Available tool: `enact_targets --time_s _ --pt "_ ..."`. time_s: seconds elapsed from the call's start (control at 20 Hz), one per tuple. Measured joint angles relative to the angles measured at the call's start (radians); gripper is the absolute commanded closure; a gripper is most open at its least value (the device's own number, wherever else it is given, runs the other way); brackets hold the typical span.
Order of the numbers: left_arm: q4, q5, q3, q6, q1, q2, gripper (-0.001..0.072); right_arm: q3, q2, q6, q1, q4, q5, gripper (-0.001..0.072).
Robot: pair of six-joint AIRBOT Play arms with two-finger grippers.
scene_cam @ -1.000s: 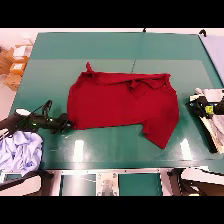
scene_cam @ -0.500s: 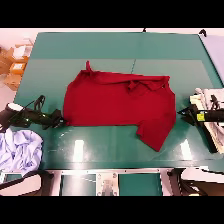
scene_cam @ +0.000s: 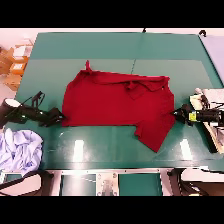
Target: Fold the shirts.
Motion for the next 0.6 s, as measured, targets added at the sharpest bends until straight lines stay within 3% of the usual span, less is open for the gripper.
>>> enact_targets --time_s 0.3,0.6 --pt "0.091 -0.039 -0.006 -0.059 0.002 0.0 0.0225 -0.014 -0.002 -0.031 0.009 0.018 0.018 0.0435" --pt "-0.154 -0.061 -0.053 0.095 0.0 -0.09 0.0246 -0.016 -0.003 -0.037 0.009 0.023 0.024 0.0435"
